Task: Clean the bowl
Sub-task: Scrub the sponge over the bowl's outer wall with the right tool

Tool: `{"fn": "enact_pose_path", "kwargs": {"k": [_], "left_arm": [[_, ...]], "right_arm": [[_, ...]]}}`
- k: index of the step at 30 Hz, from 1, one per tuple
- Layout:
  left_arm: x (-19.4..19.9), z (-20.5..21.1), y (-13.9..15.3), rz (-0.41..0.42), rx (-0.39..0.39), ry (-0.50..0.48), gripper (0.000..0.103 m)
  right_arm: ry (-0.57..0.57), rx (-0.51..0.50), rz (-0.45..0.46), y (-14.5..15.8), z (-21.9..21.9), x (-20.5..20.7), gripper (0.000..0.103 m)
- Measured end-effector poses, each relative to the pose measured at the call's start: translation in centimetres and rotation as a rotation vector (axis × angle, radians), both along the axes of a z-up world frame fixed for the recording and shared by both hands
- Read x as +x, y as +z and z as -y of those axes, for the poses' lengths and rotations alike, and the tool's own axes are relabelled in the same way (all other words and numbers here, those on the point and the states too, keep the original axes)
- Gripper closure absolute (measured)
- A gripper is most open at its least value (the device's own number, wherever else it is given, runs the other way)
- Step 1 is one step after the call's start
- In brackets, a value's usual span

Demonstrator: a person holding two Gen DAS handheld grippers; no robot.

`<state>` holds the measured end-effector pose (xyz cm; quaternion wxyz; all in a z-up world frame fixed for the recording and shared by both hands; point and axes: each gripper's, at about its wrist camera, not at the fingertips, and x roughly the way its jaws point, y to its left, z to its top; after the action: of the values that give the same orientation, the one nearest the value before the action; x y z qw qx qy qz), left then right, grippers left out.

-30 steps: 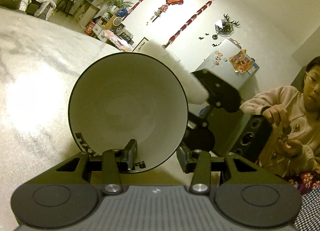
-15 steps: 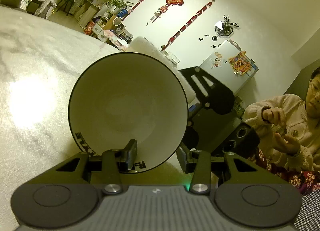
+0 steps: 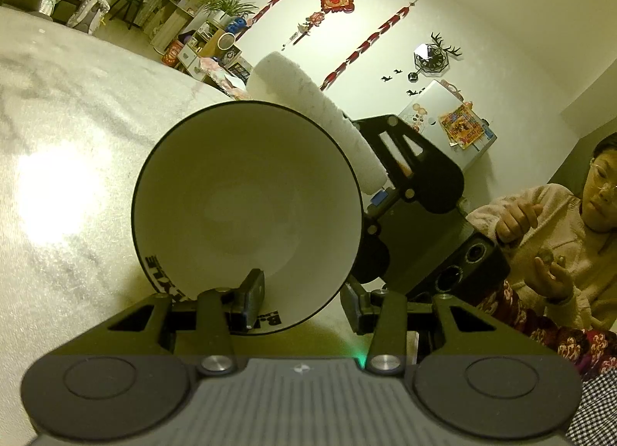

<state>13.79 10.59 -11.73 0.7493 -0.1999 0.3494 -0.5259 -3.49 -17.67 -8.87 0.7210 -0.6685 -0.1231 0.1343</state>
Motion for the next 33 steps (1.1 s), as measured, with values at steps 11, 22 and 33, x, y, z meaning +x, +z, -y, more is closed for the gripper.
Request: {"fn": "enact_pose_path", "kwargs": {"k": [11, 22, 33], "left_arm": [[-0.4, -0.1, -0.1, -0.007, -0.008, 0.000, 0.058], [-0.4, 0.0, -0.1, -0.008, -0.009, 0.000, 0.058], [-0.8, -0.2, 0.8, 0.023, 0.011, 0.003, 0.059]], "right_arm": [[-0.019, -0.001, -0.043, 1.1, 0.2, 0.1, 0.083], [0.019, -0.017, -0.020, 3.2, -0.5, 0.1, 0.083], [-0.008, -0.022, -0.052, 0.6, 0.3, -0.2, 0.083]]}}
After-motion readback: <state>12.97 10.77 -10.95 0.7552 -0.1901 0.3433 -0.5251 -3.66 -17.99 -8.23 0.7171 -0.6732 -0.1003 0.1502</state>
